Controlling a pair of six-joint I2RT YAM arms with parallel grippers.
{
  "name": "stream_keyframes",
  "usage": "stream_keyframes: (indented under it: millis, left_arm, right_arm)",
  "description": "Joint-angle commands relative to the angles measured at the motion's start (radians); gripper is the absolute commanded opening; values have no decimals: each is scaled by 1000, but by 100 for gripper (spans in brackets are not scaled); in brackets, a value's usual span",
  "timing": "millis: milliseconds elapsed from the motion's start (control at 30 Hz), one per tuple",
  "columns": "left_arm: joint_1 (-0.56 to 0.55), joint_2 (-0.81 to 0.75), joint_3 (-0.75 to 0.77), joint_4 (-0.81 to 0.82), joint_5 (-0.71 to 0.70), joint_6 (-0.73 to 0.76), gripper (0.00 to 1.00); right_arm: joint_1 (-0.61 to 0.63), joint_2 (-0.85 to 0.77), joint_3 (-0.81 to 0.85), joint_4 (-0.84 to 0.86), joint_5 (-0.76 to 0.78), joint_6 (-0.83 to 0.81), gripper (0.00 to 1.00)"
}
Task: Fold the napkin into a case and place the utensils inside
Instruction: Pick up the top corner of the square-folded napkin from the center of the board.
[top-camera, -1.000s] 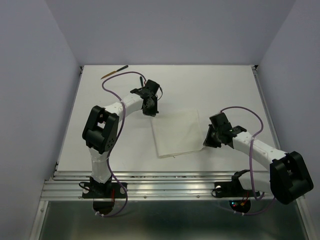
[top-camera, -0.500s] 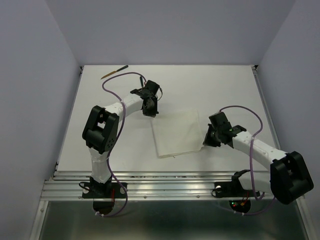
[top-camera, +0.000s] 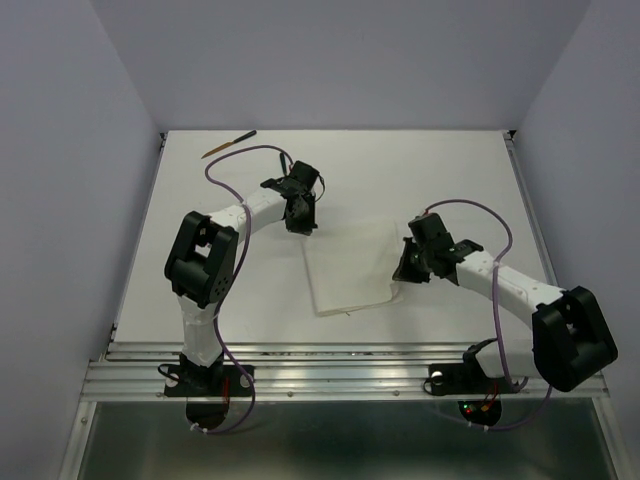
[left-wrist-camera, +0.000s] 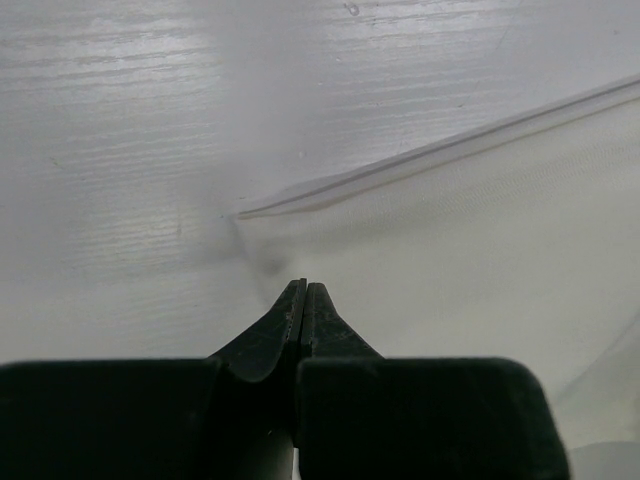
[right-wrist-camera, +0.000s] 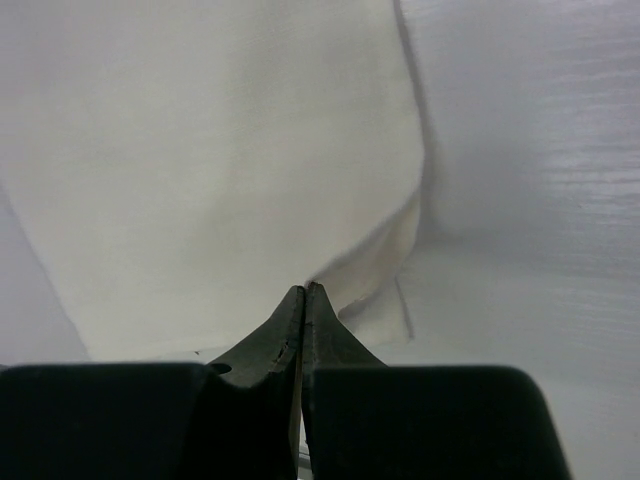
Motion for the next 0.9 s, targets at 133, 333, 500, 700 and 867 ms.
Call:
stream_keyframes:
  millis: [133, 333, 500, 700, 867]
  left_arm:
    - [0, -43, -19, 4, -4, 13, 0]
    - [0, -37, -7, 1, -1, 16, 0]
    - [0, -35, -8, 1, -1, 17, 0]
    - [0, -35, -10, 1, 0, 20, 0]
    - [0, -32, -8, 1, 5, 22, 0]
  right_arm:
    - [36, 60, 76, 101, -23, -9, 1]
    - [45, 94, 104, 114, -21, -9, 1]
    - [54, 125, 133, 128, -21, -14, 3]
    - [64, 171, 171, 156, -29, -18, 7]
    - [84, 218, 207, 171, -41, -28, 30]
